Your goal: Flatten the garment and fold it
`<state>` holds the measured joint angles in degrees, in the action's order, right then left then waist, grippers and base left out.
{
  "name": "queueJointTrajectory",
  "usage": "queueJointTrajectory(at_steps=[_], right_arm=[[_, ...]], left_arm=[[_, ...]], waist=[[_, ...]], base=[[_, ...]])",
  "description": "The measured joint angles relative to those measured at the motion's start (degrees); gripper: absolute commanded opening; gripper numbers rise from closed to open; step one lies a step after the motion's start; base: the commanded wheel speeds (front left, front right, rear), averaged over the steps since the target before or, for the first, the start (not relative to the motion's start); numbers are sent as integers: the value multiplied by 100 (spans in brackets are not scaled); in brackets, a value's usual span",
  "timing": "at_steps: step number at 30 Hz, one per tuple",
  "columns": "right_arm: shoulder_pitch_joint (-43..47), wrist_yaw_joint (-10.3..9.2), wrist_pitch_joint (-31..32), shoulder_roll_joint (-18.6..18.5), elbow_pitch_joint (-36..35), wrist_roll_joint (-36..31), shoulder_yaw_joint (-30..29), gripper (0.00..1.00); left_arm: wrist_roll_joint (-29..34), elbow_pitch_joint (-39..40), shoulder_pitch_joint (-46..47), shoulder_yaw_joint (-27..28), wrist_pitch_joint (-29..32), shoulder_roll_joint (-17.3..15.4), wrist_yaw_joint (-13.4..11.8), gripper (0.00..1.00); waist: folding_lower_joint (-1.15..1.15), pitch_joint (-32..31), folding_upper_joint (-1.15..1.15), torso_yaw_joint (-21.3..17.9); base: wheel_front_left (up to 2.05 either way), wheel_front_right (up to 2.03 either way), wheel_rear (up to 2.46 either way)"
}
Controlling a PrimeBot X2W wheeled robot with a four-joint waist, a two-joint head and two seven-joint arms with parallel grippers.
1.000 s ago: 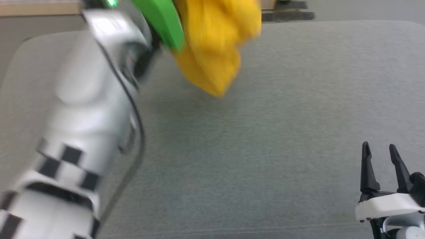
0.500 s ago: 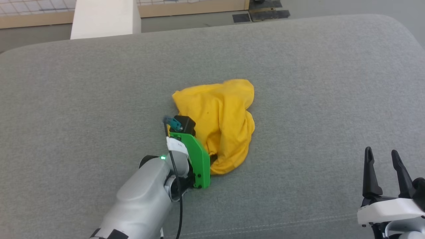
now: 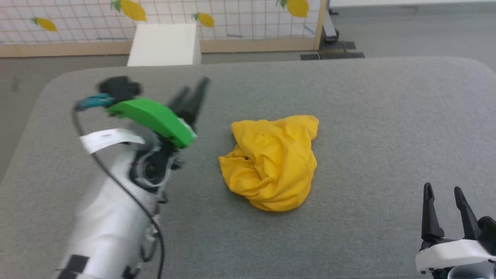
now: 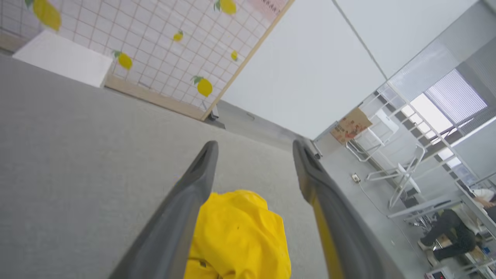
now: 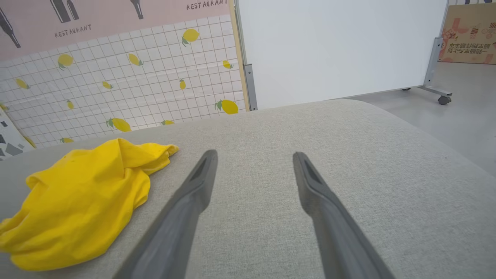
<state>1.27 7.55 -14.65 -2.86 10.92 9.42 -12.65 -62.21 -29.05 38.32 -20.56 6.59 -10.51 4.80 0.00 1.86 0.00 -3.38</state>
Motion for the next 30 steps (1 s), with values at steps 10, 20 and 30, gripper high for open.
queueJointTrajectory(at_steps=[10, 20, 30], right_arm=[[-2, 0, 146, 0, -7, -49, 58, 100], [-77, 0, 589, 0, 29, -96, 172, 100], [-2033, 0, 2412, 2, 421, -635, 522, 100]], left_arm=[[1767, 716, -1276, 126, -1954, -1284, -591, 100], [2179, 1300, -2663, 303, -2109, -1303, -896, 100], [2492, 2012, -2999, 744, -2134, -1109, -914, 100]], waist=[[0, -215, 0, 480], [0, -148, 0, 571], [0, 294, 0, 544]], base=[[0, 0, 0], [0, 0, 0], [0, 0, 0]])
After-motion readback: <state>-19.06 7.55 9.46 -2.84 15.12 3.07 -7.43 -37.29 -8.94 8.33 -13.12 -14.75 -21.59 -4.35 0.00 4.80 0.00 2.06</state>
